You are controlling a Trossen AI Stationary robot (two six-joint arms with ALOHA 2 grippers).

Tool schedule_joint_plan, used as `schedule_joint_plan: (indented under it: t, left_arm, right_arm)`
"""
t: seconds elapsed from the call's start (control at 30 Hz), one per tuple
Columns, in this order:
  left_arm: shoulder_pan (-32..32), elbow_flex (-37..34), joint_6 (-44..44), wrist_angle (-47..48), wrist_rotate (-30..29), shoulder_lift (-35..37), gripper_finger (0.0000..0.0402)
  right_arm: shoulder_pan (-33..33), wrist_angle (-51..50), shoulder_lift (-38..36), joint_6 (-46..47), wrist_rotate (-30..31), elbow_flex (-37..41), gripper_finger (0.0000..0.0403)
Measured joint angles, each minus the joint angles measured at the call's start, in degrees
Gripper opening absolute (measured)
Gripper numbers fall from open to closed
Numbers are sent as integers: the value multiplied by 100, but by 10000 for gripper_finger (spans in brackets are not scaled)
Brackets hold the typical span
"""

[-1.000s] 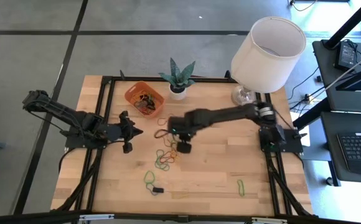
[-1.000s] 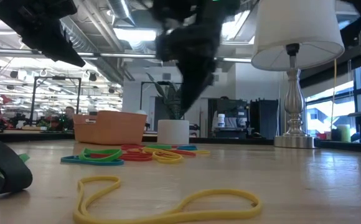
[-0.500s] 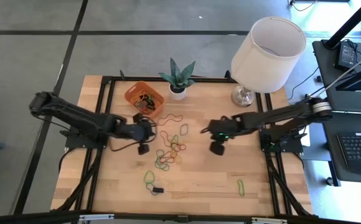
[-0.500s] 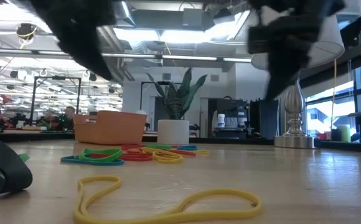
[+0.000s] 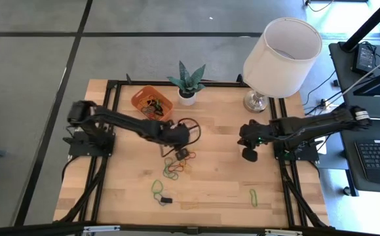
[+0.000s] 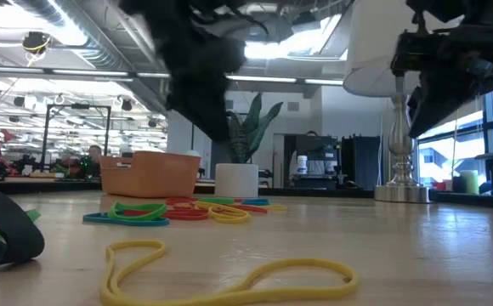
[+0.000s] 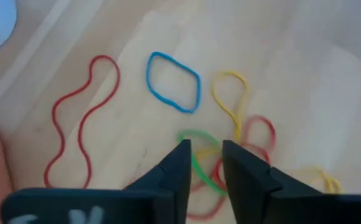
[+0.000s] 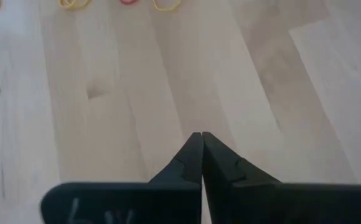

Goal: Pick and place rubber bands into bin
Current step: Put the green rubber band into the orange bin

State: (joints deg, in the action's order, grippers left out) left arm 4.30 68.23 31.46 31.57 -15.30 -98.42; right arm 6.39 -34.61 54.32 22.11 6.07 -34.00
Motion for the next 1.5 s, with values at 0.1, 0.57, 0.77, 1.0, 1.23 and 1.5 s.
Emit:
schedule_joint_plan:
  t: [0.1,0.57,0.77,1.0,1.23,1.5]
  left_arm:
    - [-175,453,234,293,140,-503,107]
    - [-645,1018,230,748,1272,-1777,87]
    - [-616,1046,75,804,1237,-1885,29]
    - [-542,1217,224,1558,1157,-1371,2]
    - [-702,1301,2,2544,725,-181,2]
    - [-1908,1270,-867,3755,230,980,2]
  right_arm:
    - [0,-26,-146,-142,2,61,5]
    - [0,-111,-207,-465,-2,66,11]
    - [0,-107,-209,-542,-1,66,12]
    - [-9,5,-207,-608,62,66,12]
    - [-9,371,-207,-595,403,66,12]
    - [-12,788,-194,-439,818,66,12]
